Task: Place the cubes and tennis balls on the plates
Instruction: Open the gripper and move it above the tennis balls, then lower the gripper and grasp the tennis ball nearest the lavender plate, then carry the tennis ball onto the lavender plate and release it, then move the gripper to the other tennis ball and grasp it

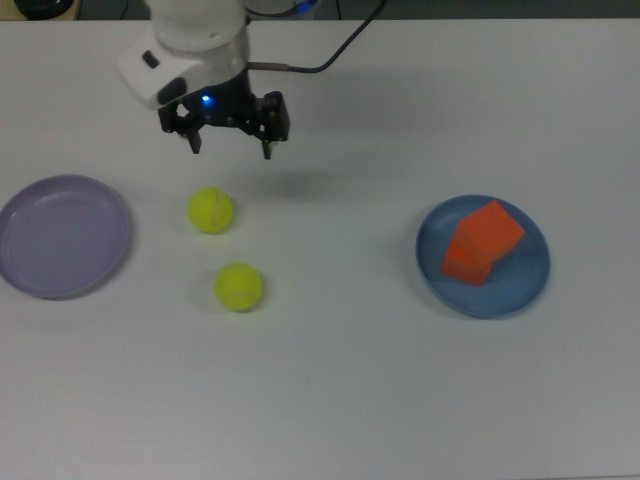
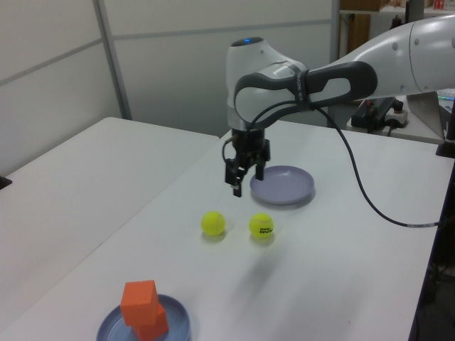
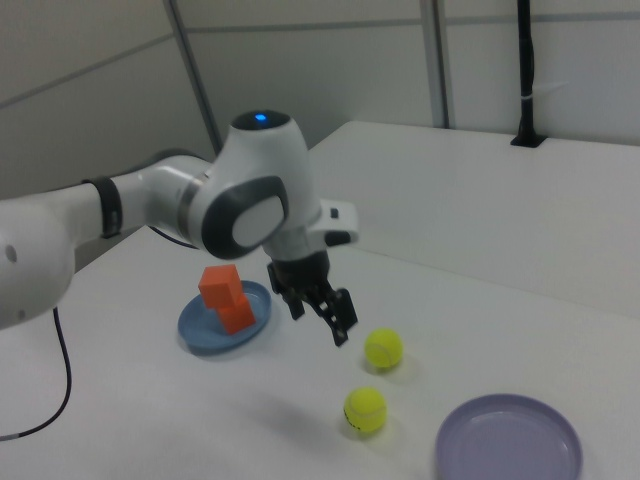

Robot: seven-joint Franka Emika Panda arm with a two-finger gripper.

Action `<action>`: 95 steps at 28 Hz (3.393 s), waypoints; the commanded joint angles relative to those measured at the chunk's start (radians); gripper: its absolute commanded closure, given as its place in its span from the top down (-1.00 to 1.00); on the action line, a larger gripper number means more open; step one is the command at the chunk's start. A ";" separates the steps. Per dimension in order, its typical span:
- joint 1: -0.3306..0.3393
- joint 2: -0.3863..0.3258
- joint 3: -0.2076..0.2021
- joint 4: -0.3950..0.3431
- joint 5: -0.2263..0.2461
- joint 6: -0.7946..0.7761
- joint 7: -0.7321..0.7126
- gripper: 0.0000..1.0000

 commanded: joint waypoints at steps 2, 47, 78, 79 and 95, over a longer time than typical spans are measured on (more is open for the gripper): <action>0.016 -0.041 -0.069 -0.141 0.032 0.112 -0.056 1.00; -0.069 0.169 -0.167 -0.093 0.193 0.406 -0.139 -1.00; -0.194 0.306 -0.185 0.128 0.385 0.367 -0.282 1.00; -0.191 0.296 -0.184 0.129 0.385 0.348 -0.282 1.00; -0.138 0.259 0.011 0.180 0.391 0.299 -0.173 1.00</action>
